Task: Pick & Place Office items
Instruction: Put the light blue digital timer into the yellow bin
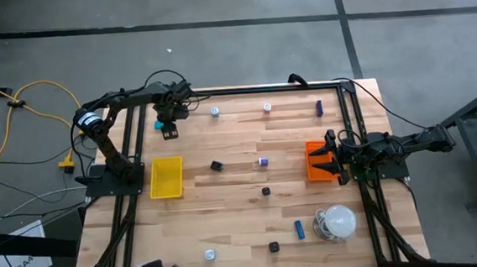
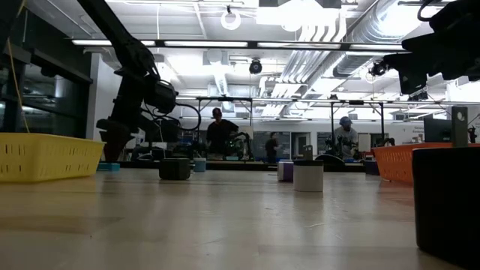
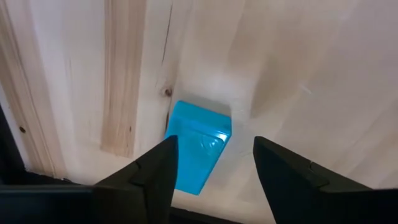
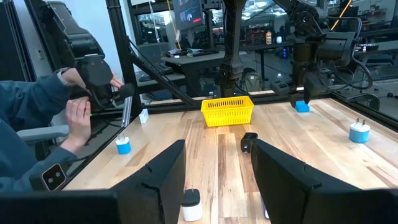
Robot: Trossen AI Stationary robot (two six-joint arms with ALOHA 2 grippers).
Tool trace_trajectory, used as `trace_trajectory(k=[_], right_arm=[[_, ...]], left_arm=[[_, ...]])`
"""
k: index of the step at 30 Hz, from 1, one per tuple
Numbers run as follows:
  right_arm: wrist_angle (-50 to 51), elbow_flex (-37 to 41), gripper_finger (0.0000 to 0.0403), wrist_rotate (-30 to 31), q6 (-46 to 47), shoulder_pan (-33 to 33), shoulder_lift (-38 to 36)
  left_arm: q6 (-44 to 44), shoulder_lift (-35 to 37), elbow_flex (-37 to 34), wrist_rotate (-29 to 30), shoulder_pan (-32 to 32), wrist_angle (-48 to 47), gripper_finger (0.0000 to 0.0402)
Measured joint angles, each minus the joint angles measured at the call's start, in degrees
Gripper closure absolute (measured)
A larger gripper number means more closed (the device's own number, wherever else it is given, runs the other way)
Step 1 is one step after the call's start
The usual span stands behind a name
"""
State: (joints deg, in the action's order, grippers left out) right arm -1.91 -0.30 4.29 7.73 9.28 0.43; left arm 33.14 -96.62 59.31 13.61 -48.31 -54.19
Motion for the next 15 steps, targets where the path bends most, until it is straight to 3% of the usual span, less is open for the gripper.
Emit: trace_trajectory(k=[15], right_arm=[[0.0,0.0,0.0233,0.0,0.0,0.0,0.0]], left_arm=[[1.1,0.0,-0.2,0.1,-1.2,1.8,0.0199]])
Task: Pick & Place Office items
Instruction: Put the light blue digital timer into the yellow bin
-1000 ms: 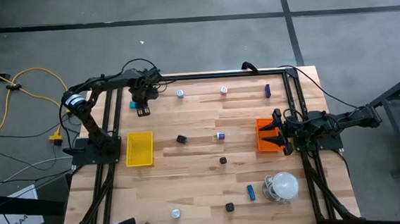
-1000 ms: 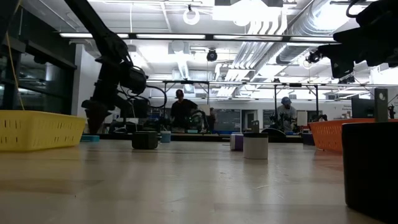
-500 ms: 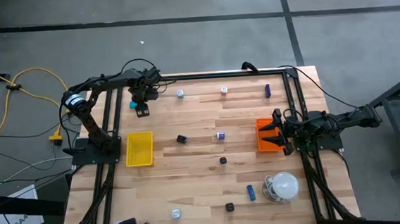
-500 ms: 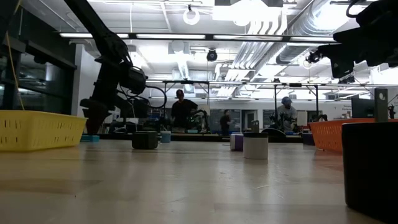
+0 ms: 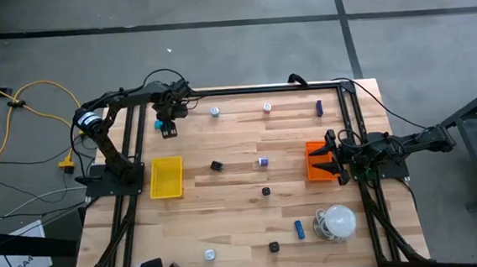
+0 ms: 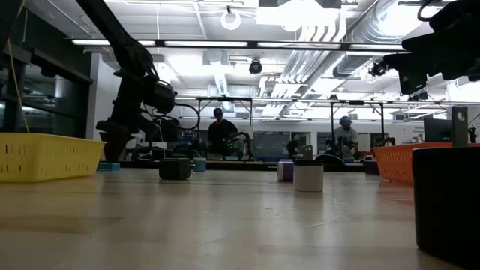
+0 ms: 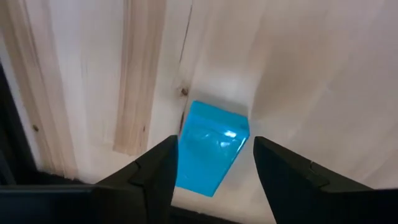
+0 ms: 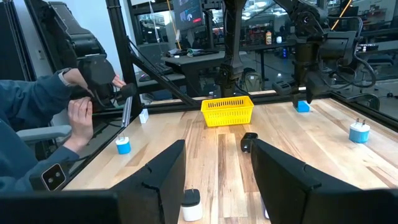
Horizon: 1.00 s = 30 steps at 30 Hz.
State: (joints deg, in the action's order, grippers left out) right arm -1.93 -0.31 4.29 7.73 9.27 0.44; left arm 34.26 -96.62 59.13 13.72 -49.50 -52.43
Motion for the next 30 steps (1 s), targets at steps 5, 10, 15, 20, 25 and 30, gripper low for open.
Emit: trace_trajectory(k=[5,10,15,20,25,30], right_arm=[[0.0,0.0,0.0233,0.0,0.0,0.0,0.0],[0.0,0.0,0.0233,0.0,0.0,0.0,0.0],[0.0,0.0,0.0233,0.0,0.0,0.0,0.0],[0.0,0.0,0.0233,0.0,0.0,0.0,0.0],[0.0,0.0,0.0233,0.0,0.0,0.0,0.0],[0.0,0.0,0.0233,0.0,0.0,0.0,0.0]], left_arm=[[0.2,0.0,0.0,-1.0,0.0,0.7,0.0193],[0.2,0.0,0.0,-1.0,0.0,0.6,0.0163],[1.9,0.0,0.0,-1.0,0.0,0.6,0.0138],[3.5,0.0,-0.3,-0.9,0.0,0.7,0.0133],[3.5,0.0,-1.4,0.3,0.0,0.6,0.0133],[4.0,0.0,-1.7,2.5,0.1,0.8,0.0133]])
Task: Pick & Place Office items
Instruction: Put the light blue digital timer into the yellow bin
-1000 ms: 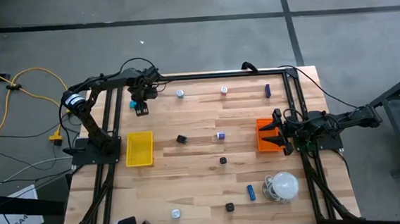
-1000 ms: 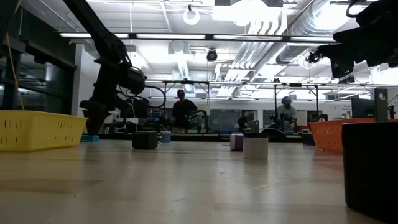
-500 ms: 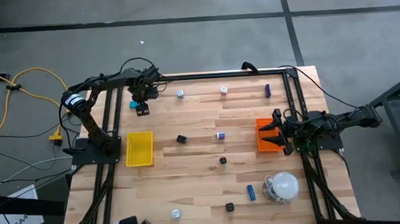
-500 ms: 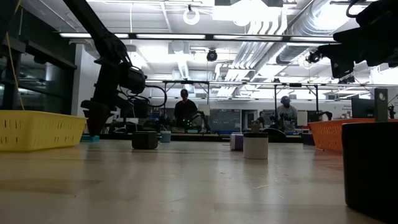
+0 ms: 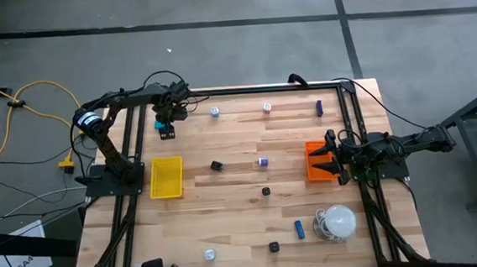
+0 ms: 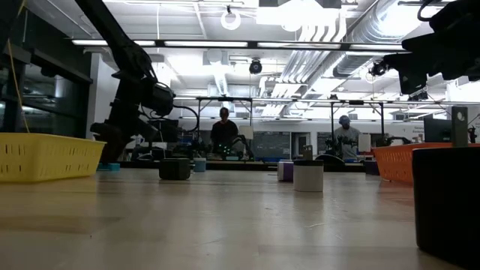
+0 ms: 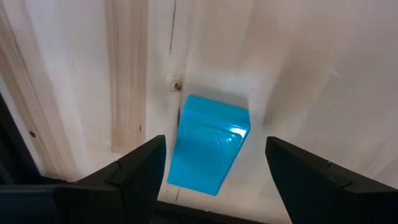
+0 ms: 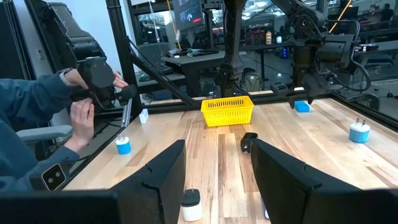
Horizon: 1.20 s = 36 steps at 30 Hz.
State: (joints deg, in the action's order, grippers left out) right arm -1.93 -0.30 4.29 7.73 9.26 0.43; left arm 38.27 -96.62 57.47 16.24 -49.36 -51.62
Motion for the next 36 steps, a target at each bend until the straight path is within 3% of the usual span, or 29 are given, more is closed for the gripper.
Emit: trace_trajectory(k=[16,28,36], right_arm=[[0.0,0.0,0.0233,0.0,0.0,0.0,0.0],[0.0,0.0,0.0233,0.0,0.0,0.0,0.0],[0.0,0.0,0.0233,0.0,0.0,0.0,0.0]], left_arm=[[2.3,0.0,-1.6,0.1,-0.2,3.2,0.0138],[2.0,0.0,-1.6,0.1,-0.2,3.1,0.0240],[1.9,0.0,-1.6,0.1,-0.2,3.0,0.0248]])
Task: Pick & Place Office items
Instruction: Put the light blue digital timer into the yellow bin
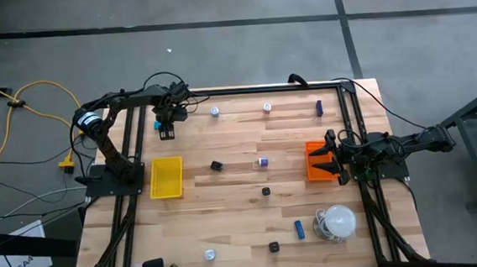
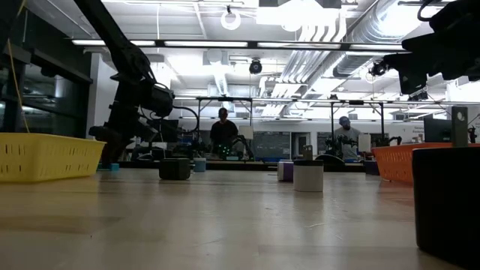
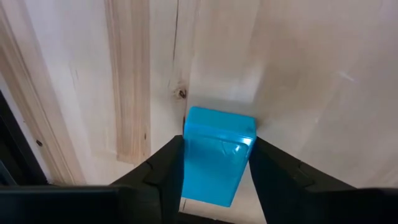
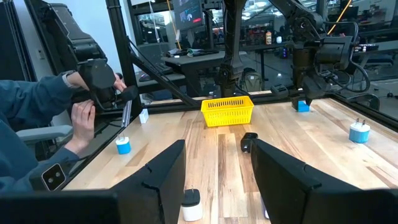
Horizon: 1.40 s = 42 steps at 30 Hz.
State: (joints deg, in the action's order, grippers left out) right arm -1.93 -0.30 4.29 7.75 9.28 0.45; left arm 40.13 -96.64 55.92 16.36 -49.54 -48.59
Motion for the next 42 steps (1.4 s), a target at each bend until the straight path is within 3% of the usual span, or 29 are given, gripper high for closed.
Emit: trace_trajectory(k=[26,42], right_arm=[[0.0,0.0,0.0233,0.0,0.0,0.0,0.0],[0.0,0.0,0.0233,0.0,0.0,0.0,0.0]], left_arm=[[-3.6,1.5,2.8,-0.2,2.3,-5.1,0.0247],[-15.3,14.6,3.0,-0.3,15.0,-13.0,0.0248]])
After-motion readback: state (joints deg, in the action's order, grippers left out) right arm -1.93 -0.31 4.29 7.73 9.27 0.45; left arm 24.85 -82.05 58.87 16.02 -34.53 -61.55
